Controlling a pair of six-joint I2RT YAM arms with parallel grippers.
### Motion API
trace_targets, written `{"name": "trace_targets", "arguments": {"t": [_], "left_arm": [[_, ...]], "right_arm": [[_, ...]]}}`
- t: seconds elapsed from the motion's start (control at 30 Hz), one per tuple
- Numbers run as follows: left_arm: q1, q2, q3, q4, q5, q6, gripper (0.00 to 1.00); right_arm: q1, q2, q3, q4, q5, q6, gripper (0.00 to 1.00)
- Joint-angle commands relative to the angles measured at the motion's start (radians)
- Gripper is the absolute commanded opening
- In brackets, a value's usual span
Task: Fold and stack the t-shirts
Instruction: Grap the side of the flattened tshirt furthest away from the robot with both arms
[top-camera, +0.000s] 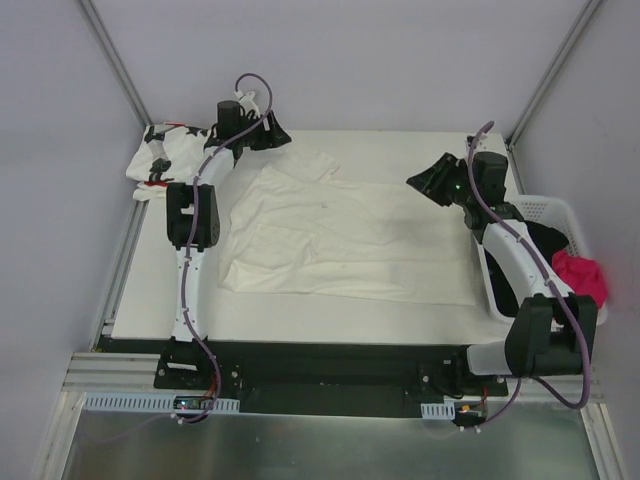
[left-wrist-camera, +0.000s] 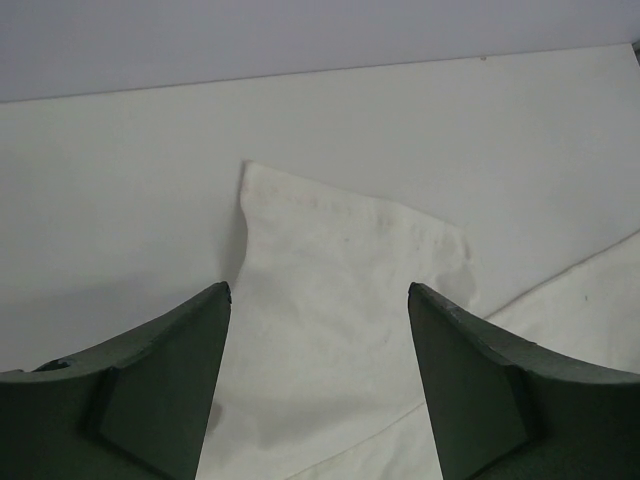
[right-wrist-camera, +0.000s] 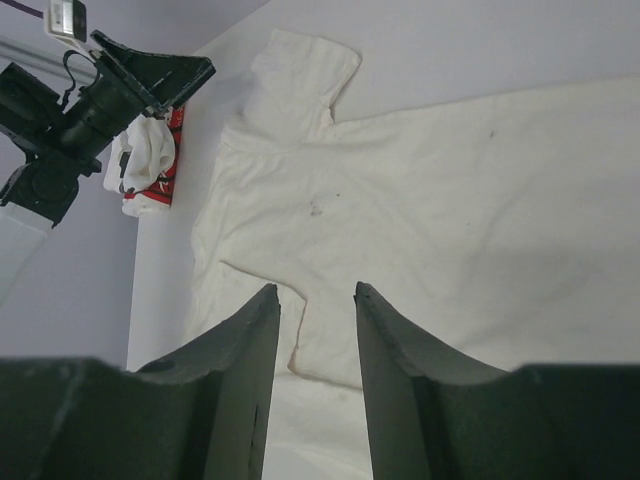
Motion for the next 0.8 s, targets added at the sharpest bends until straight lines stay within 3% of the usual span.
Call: {"name": "trace_targets", "arguments": {"t": [0.0,0.77], "left_arm": [[0.0,0.032,0.065,0.027,0.028,-0.058,0.7],[0.002,0.215,0.211,0.104,0.029,-0.307,0.62]], "right_arm": [[-0.005,-0.082,-0.024,-0.012,0.019,-0.025,0.4],[-0.054,-0.178,-0.099,-0.041,0.05,-0.032,0.41]]}}
